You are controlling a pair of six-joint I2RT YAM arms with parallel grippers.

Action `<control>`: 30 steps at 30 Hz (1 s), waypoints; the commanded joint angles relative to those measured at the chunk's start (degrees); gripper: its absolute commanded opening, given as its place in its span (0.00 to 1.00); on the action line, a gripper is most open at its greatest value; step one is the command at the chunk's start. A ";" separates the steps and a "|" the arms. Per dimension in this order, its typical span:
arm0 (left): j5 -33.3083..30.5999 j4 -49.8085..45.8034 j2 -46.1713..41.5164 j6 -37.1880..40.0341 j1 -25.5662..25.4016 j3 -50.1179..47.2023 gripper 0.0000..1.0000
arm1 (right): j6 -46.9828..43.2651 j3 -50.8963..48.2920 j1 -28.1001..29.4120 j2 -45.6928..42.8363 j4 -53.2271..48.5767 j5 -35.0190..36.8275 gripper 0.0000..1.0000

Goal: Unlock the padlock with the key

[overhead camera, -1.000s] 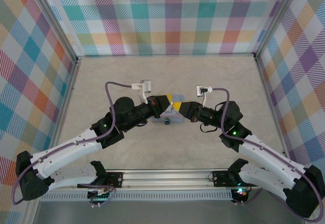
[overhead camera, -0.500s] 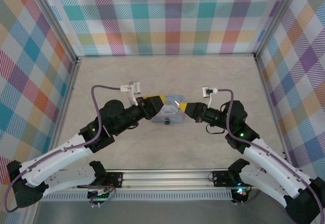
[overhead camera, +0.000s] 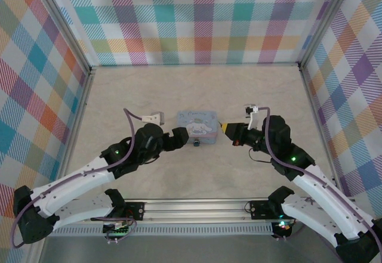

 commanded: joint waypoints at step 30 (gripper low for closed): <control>24.01 5.50 53.22 9.62 19.70 32.71 0.95 | -7.49 -3.75 -0.40 -0.13 -10.65 15.38 0.00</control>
